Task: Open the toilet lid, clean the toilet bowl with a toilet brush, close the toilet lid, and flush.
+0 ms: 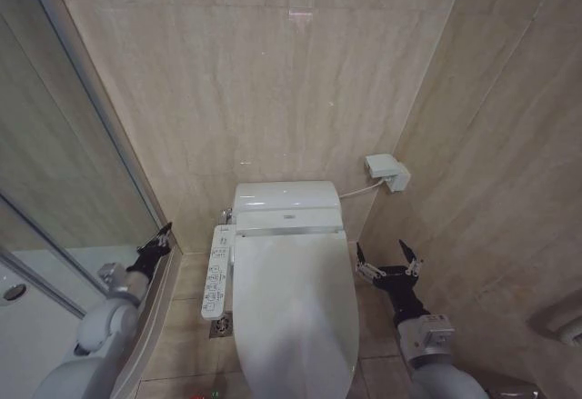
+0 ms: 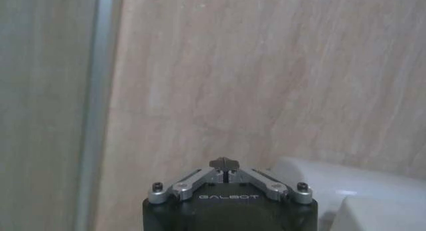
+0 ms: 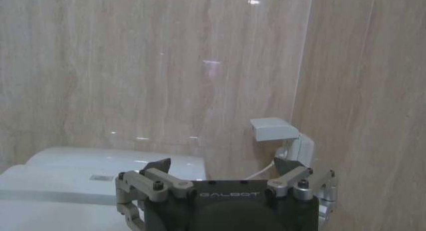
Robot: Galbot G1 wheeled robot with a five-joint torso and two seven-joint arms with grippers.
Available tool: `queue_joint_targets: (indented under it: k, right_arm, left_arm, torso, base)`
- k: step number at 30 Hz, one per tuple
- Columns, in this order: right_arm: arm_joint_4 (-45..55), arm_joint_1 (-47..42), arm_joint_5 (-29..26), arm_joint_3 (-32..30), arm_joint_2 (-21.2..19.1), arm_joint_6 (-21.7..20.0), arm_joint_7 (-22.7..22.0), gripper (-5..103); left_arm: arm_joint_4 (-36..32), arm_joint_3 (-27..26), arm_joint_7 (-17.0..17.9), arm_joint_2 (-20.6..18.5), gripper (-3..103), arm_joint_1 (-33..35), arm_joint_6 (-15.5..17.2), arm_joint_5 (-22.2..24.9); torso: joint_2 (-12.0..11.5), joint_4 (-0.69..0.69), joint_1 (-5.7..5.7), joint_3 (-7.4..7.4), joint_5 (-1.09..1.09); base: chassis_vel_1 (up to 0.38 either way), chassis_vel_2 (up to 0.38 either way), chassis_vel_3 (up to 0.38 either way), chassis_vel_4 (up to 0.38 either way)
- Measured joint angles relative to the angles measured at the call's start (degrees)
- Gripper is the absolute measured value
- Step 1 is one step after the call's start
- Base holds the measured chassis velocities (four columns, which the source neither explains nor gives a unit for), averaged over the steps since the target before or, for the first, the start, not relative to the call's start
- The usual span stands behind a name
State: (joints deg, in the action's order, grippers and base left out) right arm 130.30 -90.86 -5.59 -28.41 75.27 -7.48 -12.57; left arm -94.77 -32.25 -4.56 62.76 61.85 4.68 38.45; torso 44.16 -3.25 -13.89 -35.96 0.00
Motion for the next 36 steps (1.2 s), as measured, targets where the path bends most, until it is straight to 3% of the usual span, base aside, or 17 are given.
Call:
queue_joint_targets:
  k: [13,26,36]
  right_arm:
    - [0.0,0.0,0.0,0.0,0.0,0.0,0.0,100]
    - [0.0,0.0,0.0,0.0,0.0,0.0,0.0,100]
    - [0.0,0.0,0.0,0.0,0.0,0.0,0.0,100]
  left_arm:
    - [1.5,5.0,1.1,-0.8,0,-4.6,1.6,3.2]
    - [0.3,8.2,3.8,-3.3,0,-8.0,8.1,9.9]
    - [0.2,10.3,7.4,-3.4,0,-10.1,14.1,10.6]
  torso:
    - [0.0,0.01,0.0,0.0,-0.01]
    - [0.0,0.01,0.0,0.0,-0.01]
    - [0.0,0.01,0.0,0.0,-0.01]
  base:
    - [0.0,0.0,0.0,0.0]
    - [0.0,0.0,0.0,0.0]
    - [0.0,0.0,0.0,0.0]
